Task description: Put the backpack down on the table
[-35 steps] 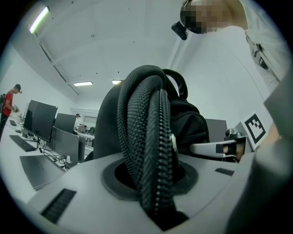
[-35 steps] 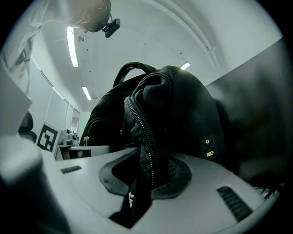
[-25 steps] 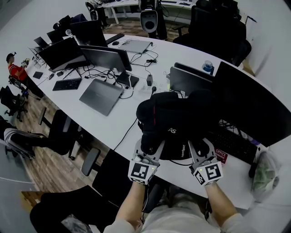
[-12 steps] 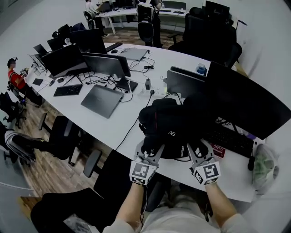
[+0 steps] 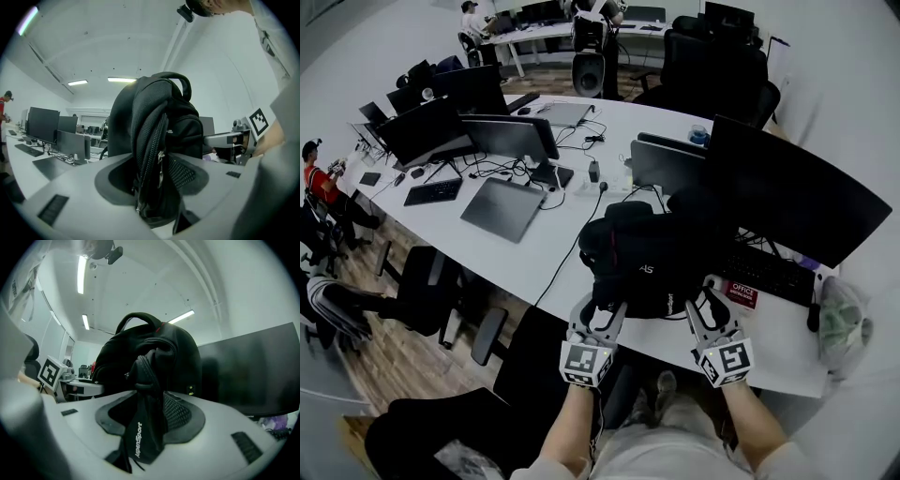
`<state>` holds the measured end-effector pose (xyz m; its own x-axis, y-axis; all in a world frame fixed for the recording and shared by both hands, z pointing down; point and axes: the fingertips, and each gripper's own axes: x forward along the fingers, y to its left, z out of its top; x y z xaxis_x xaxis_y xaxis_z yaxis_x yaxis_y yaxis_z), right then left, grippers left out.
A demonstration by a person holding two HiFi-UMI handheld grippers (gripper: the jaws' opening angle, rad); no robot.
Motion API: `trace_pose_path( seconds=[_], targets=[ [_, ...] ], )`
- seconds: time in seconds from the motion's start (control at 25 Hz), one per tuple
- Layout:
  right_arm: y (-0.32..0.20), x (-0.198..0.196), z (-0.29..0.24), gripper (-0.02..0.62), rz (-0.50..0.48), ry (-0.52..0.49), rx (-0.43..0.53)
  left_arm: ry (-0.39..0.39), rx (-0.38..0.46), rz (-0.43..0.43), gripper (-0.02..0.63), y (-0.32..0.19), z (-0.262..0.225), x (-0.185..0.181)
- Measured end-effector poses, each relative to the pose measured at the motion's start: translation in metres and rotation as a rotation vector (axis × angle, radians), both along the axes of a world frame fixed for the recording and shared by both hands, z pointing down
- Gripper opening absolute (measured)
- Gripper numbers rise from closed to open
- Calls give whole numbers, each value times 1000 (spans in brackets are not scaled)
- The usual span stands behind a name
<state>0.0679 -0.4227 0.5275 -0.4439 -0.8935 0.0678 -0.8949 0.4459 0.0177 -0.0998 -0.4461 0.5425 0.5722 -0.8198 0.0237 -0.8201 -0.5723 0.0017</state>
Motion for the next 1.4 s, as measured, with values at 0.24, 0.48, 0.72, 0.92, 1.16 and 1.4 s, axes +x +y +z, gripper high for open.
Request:
trace_pose_path(
  seconds=[0.24,0.48,0.72,0.92,1.16,1.4],
  targets=[
    [27,7,-2,161,22,-11,8,28,-16,-57,198,21,7,-20],
    [57,28,-15,111,37,-85,46,98,0,-172,127,50,3,-39],
    [105,53,-28,58,46,-116,78,155,50,-238,25,97,-27,-39],
    [161,80,-40,41,51,-119,109,158,84,-256,9,153,-44,-24],
    [239,107,-49,41,44,-145,108,132,81,-256,9,238,-51,1],
    [307,119,-50,41,18,-161,93,155,47,-223,9,319,-54,20]
  ],
)
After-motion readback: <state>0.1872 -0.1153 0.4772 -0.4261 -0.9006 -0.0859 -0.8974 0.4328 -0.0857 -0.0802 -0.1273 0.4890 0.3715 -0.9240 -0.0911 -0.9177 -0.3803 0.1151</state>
